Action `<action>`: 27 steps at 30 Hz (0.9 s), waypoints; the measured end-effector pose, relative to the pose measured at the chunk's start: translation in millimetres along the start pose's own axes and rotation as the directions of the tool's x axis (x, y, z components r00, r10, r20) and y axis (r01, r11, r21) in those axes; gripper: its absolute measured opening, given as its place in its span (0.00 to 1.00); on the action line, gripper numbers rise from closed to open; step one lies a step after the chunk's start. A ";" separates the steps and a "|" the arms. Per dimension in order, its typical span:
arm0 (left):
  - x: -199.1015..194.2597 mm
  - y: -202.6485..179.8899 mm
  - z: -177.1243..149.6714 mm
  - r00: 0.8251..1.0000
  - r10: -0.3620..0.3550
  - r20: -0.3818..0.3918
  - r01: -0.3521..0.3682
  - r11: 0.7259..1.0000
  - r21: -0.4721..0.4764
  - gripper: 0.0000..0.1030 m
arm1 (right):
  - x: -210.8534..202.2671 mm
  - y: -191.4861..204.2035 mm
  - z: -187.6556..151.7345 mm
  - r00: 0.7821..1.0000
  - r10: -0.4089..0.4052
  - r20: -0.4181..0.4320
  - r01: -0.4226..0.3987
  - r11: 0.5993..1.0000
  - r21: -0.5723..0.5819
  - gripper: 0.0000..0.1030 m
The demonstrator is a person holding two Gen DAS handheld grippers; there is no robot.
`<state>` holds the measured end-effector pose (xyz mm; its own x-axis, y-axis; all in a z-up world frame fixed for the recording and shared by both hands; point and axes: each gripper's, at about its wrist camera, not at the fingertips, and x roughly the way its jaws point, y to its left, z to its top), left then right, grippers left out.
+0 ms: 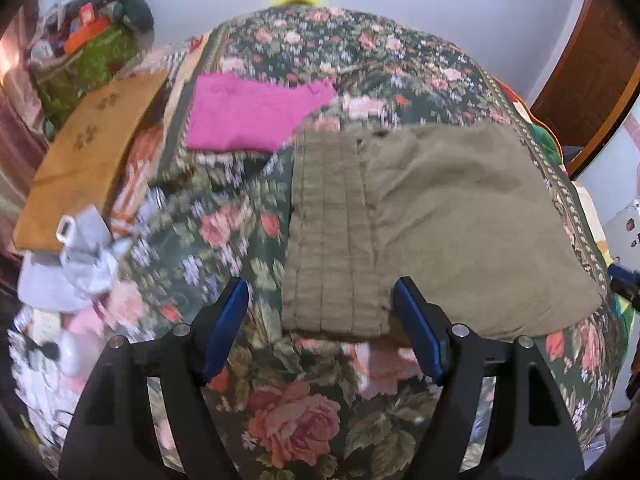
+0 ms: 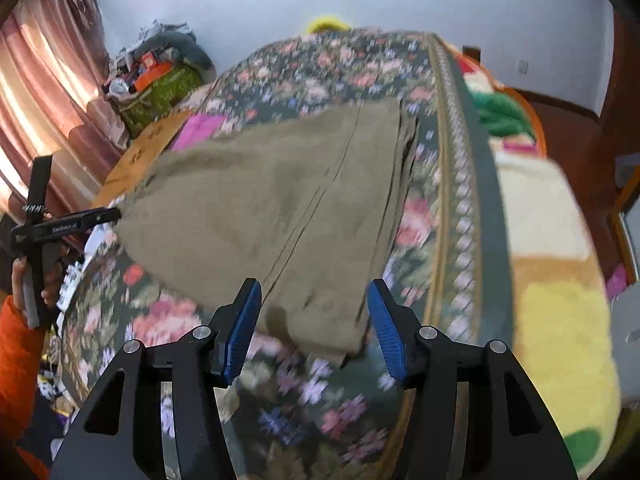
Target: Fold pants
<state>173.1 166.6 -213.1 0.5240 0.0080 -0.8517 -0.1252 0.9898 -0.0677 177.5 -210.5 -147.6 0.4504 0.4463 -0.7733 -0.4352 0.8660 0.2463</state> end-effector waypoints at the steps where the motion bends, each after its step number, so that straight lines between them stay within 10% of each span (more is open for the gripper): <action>1: -4.3 -1.7 5.5 1.000 0.020 0.018 -0.020 1.000 0.012 0.73 | -0.9 -2.9 5.3 1.000 -0.003 0.012 0.003 1.000 0.001 0.50; 14: 23.9 6.2 81.2 0.999 0.039 0.033 -0.038 0.999 -0.011 0.76 | 39.7 -48.6 87.6 0.998 -0.008 0.056 0.006 1.000 0.025 0.51; 27: 110.7 4.0 111.0 0.992 -0.041 -0.116 0.039 0.999 -0.019 0.76 | 133.7 -85.4 156.7 0.999 -0.021 -0.039 0.021 1.000 0.006 0.54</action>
<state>324.1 187.2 -250.0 0.4271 -0.0491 -0.9029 -0.1210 0.9864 -0.1109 397.1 -189.4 -180.5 0.4282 0.4189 -0.8007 -0.4208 0.8766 0.2335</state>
